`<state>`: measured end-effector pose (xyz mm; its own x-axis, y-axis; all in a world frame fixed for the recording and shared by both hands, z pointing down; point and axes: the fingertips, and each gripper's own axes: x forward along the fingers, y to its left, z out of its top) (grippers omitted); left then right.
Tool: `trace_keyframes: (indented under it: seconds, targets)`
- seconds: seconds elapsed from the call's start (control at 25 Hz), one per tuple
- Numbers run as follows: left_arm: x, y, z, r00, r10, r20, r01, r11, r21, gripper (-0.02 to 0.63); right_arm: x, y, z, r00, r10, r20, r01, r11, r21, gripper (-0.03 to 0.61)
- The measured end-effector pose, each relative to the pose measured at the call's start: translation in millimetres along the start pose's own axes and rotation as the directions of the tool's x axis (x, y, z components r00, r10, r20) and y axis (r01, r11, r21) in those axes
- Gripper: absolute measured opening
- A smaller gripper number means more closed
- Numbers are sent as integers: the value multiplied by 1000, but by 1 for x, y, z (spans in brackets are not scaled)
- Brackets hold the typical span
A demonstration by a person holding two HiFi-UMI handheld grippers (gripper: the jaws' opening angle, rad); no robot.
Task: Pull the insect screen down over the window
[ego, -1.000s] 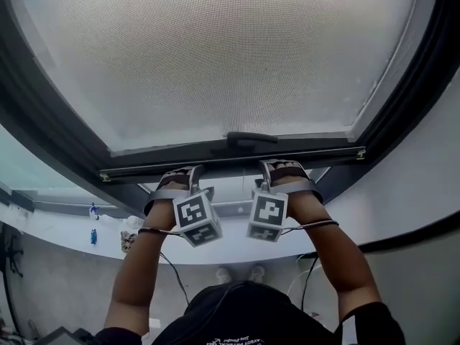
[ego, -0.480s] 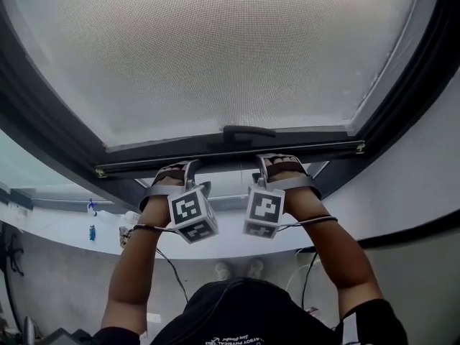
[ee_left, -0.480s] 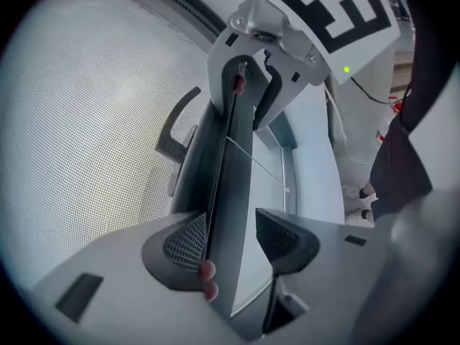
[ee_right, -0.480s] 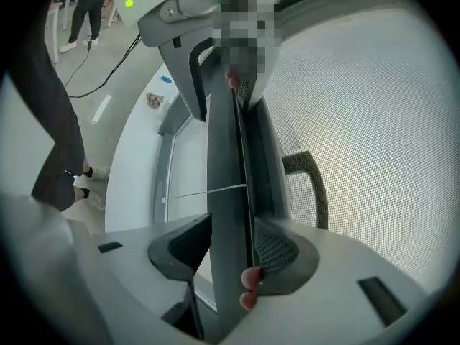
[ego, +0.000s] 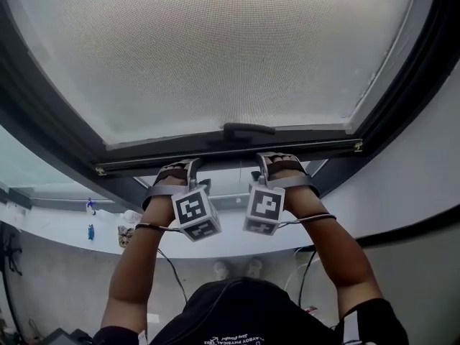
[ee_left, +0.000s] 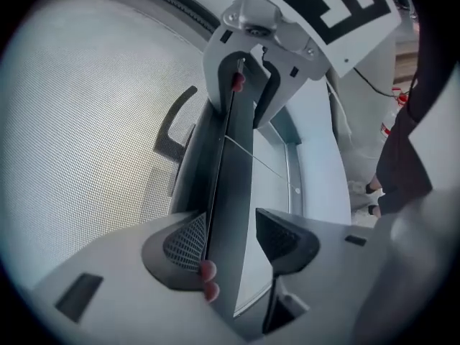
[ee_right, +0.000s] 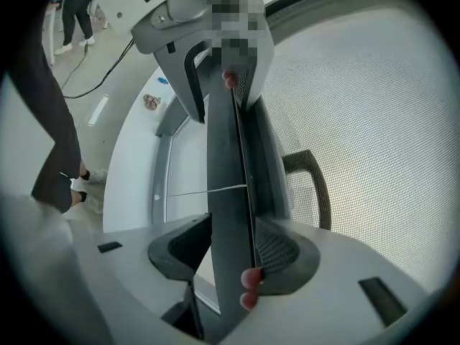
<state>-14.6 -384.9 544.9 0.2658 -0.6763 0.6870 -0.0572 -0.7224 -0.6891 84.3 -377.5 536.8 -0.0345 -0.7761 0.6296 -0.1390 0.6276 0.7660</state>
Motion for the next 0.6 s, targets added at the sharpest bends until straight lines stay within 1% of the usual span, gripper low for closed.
trace_keyframes:
  seconds: [0.16, 0.28, 0.4, 0.44, 0.48, 0.6]
  targets:
    - [-2, 2, 6, 1000, -6, 22, 7, 1000, -18, 218, 0, -3, -1, 1000, -20, 7, 20, 1000, 4, 186]
    - [-5, 4, 12, 998, -14, 54, 17, 999, -48, 218, -1, -2, -2, 1000, -26, 8, 26, 1000, 12, 186]
    - [1, 6, 5, 1000, -17, 20, 18, 999, -35, 215, 4, -6, -2, 1000, -27, -9, 27, 1000, -6, 186]
    - [3, 7, 3, 1000, -10, 16, 10, 999, -30, 202, 7, -7, -1, 1000, -28, -13, 28, 999, -15, 183]
    - [4, 8, 2, 1000, -3, 18, 3, 1000, -26, 165, 8, -7, 0, 999, -31, -14, 30, 999, -23, 152]
    - [2, 9, 5, 999, -1, 42, 2, 999, -32, 164, 5, -8, -2, 999, -31, -9, 31, 999, -24, 150]
